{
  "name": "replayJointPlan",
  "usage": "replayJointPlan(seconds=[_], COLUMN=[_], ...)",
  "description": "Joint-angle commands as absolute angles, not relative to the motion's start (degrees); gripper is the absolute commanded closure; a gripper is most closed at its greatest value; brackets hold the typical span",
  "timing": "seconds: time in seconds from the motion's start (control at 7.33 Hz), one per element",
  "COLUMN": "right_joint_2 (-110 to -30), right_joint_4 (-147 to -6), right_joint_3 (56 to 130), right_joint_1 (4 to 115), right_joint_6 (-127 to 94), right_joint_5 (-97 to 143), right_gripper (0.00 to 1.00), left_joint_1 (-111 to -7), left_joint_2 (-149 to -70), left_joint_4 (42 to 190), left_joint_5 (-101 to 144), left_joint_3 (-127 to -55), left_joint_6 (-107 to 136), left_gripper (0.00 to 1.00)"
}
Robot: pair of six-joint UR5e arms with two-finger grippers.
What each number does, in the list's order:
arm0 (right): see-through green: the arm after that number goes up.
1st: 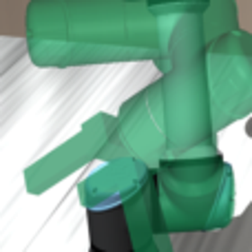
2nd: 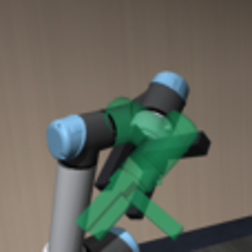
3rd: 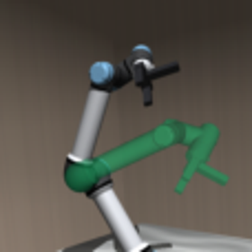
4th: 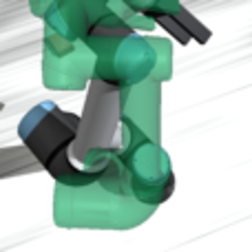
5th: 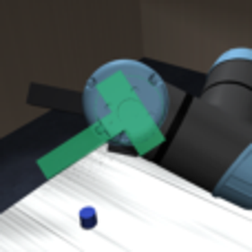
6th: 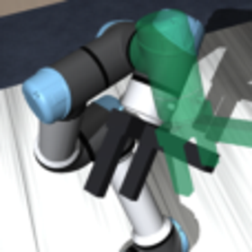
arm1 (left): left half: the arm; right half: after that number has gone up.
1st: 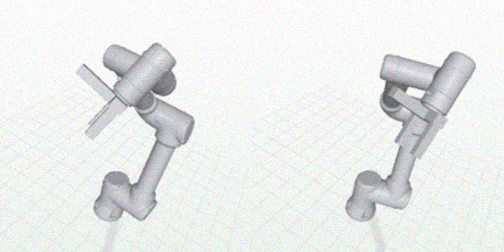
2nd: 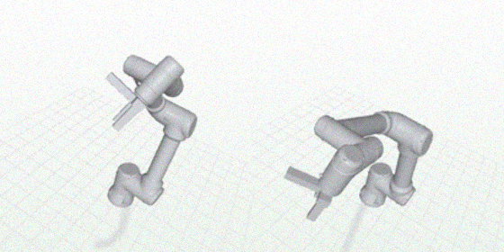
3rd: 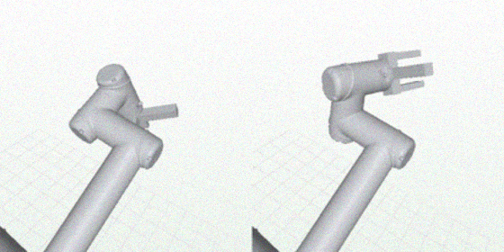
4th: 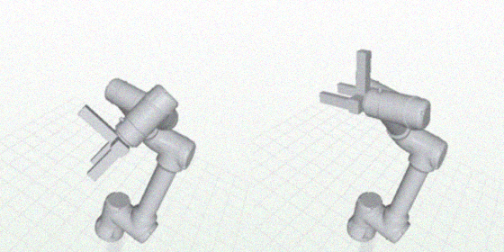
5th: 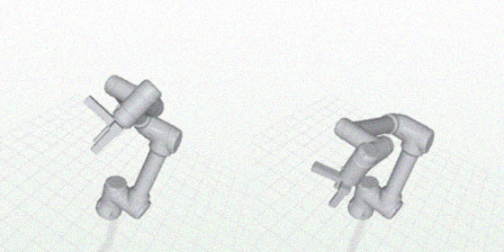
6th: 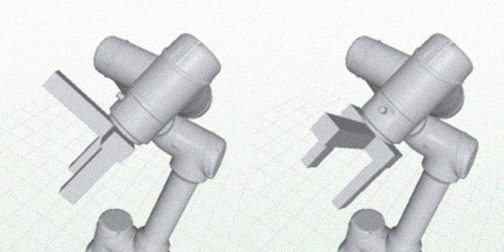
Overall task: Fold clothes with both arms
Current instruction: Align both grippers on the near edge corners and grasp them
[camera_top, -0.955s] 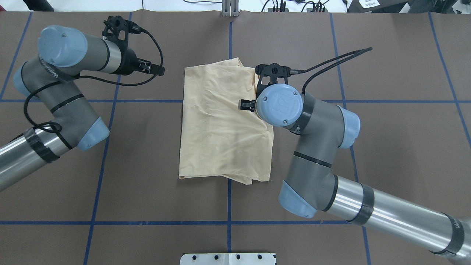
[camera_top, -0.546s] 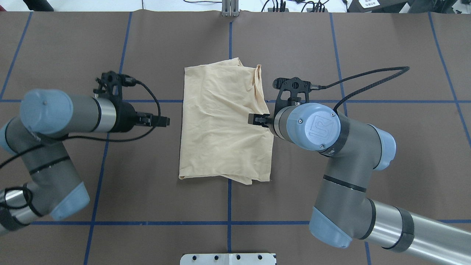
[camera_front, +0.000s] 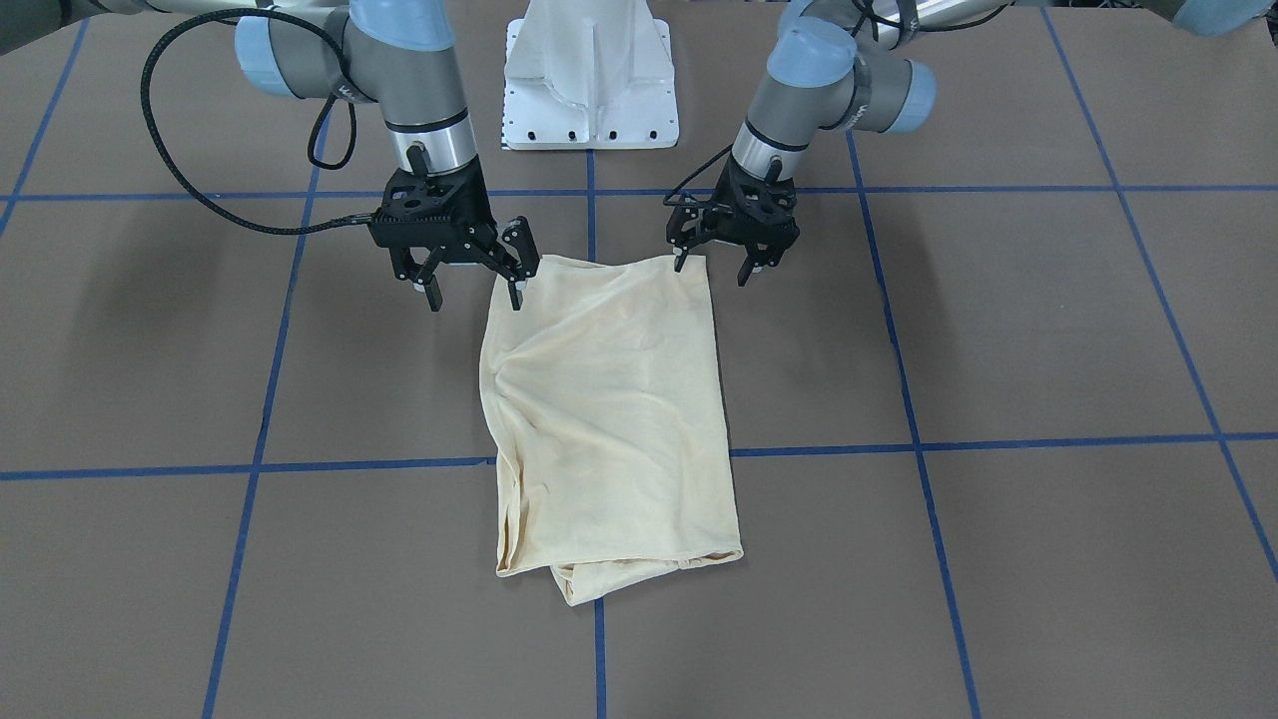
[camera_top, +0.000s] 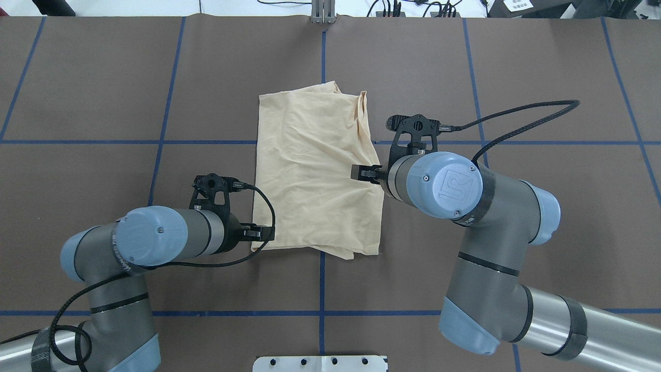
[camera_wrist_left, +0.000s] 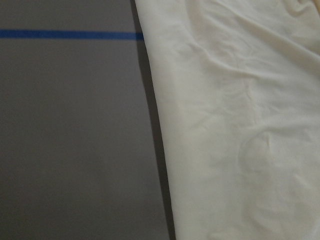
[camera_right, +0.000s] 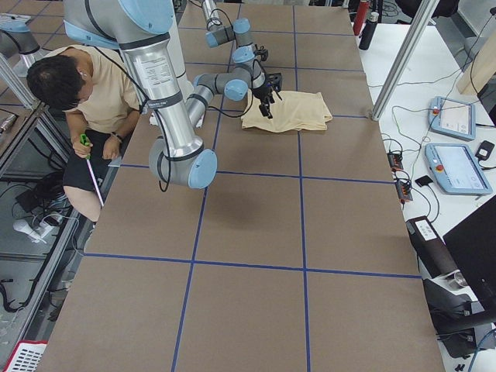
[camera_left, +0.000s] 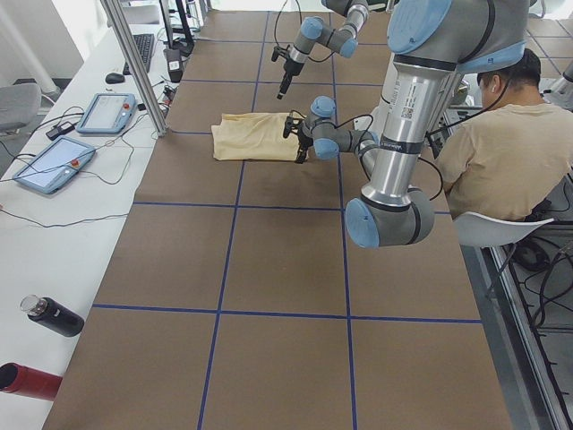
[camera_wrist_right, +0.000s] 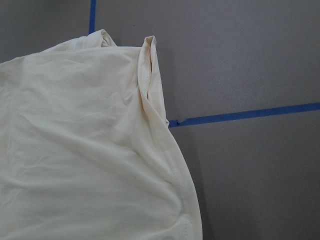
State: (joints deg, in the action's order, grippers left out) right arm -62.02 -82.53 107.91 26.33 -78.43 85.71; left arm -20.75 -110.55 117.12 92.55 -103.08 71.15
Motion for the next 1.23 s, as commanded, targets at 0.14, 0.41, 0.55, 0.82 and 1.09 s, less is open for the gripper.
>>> replayJointPlan(seconds=[0.14,0.41,0.55,0.82,1.09], right_joint_2=[-62.1,-62.1,-62.1,-62.1,-62.1], right_joint_4=[-82.5,-82.5,-82.5,-82.5,-82.5], right_joint_3=[107.9,107.9,107.9,107.9,107.9], right_joint_1=[25.9,25.7,25.7,25.7,25.7], right_joint_6=[-78.5,-78.5,-78.5,-78.5,-78.5], right_joint_5=[85.7,85.6,85.6,85.6,85.6], right_gripper=[0.00,0.00,0.00,0.00,0.00], left_joint_1=[-19.9,-19.9,-19.9,-19.9,-19.8], left_joint_2=[-112.0,-112.0,-112.0,-112.0,-112.0], left_joint_4=[115.5,115.5,115.4,115.5,115.5], left_joint_5=[92.2,92.2,92.5,92.5,92.5], left_joint_3=[-102.0,-102.0,-102.1,-102.0,-102.0], left_joint_6=[71.4,71.5,71.5,71.6,71.7], left_gripper=[0.38,0.34,0.30,0.31,0.36])
